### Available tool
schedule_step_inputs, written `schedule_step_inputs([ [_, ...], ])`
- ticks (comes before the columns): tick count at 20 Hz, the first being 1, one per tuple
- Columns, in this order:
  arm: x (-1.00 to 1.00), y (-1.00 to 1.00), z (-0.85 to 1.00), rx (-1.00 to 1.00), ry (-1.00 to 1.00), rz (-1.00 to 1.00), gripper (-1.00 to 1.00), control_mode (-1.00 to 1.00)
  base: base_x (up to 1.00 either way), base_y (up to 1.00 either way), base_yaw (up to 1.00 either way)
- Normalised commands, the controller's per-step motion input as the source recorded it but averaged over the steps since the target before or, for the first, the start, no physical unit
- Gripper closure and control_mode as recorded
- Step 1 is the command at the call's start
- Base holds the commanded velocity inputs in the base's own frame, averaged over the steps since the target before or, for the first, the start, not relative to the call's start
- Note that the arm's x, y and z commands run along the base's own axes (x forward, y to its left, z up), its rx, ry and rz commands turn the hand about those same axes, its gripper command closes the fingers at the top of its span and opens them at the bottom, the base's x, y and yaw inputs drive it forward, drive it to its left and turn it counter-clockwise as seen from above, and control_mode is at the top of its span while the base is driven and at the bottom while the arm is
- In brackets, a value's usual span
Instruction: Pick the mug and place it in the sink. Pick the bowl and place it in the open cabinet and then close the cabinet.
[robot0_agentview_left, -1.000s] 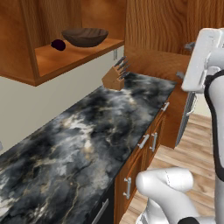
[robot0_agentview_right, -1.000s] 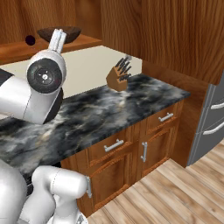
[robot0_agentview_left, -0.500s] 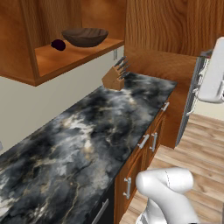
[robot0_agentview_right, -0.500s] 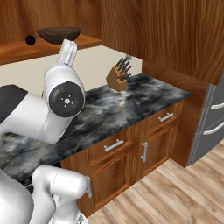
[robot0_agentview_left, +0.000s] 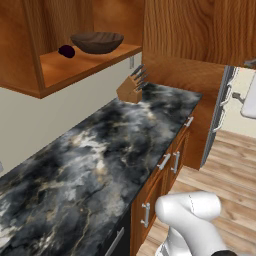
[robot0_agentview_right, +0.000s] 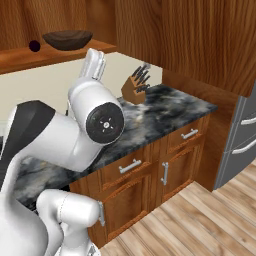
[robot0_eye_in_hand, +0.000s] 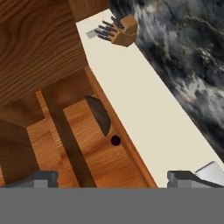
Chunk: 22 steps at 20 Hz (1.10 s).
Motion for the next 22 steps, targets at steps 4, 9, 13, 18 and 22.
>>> schedule_step_inputs([
  [4, -0.22, -0.34, -0.02, 0.0, -0.04, 0.06, -1.0, -1.0, 0.0, 0.0, 0.0],
  [9, -0.29, -0.32, -0.09, 0.0, -0.06, 0.07, -1.0, -1.0, 0.0, 0.0, 0.0],
  [13, -0.39, -0.34, -0.06, 0.0, -0.08, 0.08, -1.0, -1.0, 0.0, 0.0, 0.0],
  [18, -0.42, -0.37, -0.12, 0.0, -0.13, 0.08, -1.0, -1.0, 0.0, 0.0, 0.0],
  [22, -0.23, -0.53, -0.15, 0.0, -0.12, 0.09, -1.0, -1.0, 0.0, 0.0, 0.0],
])
